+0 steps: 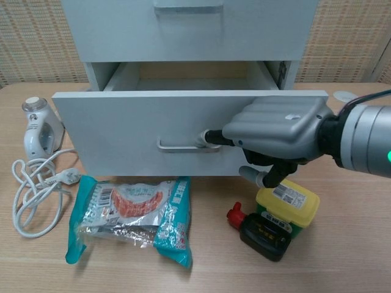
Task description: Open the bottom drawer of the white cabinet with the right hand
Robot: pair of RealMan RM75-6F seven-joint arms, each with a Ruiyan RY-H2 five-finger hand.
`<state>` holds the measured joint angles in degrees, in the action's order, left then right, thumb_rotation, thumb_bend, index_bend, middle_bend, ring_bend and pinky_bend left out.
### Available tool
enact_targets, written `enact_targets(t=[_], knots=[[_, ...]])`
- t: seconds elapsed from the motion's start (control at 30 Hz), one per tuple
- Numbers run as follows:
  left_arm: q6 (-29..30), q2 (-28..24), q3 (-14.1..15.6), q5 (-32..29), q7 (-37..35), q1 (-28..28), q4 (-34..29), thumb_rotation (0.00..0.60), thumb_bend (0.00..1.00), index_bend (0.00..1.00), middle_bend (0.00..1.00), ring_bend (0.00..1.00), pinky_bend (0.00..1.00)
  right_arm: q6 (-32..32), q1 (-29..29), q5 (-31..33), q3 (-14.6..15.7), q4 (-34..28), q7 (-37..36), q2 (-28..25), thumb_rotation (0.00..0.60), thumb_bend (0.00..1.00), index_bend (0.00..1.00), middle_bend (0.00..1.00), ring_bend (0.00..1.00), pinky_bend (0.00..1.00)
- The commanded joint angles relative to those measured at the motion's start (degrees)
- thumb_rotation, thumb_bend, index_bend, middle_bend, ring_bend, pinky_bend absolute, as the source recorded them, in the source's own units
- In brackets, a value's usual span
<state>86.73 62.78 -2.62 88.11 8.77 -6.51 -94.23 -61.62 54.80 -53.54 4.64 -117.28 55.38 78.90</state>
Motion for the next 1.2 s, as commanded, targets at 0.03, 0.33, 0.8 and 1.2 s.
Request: enact_targets(t=[0.03, 0.33, 0.8, 1.2], knots=[[0.1, 0.0, 0.0, 0.1, 0.0, 0.1, 0.0, 0.6, 0.27, 0.0, 0.0, 0.0, 0.14, -0.5, -0.4, -0.8, 0.4, -0.7, 0.3, -0.2, 0.6, 0.52, 0.08, 0.95, 0.98, 0.89], [0.2, 0.1, 0.1, 0.3, -0.1, 0.1, 0.0, 0.6, 0.27, 0.0, 0.0, 0.0, 0.14, -2.0, -1.9, -4.2, 1.1, -2.0, 0.2, -0.6, 0.6, 0.52, 0.07, 0.95, 0.98, 0.89], [-0.9, -0.1, -0.8, -1.0, -1.7, -0.6, 0.9, 0.6, 0.27, 0.0, 0.0, 0.0, 0.14, -20.2, -17.0, -28.4, 5.3, -5.3, -12.9, -15.7, 0.6, 0.52, 0.07, 0.84, 0.85, 0.88], [-2.1, 1.1, -1.3, -1.8, -1.0, -1.6, 0.7, 0.6, 0.27, 0.0, 0.0, 0.0, 0.14, -30.8, -32.3, -26.0, 6.6, 3.0, -25.5, -23.9, 0.6, 0.35, 0.07, 0.39, 0.35, 0.54]])
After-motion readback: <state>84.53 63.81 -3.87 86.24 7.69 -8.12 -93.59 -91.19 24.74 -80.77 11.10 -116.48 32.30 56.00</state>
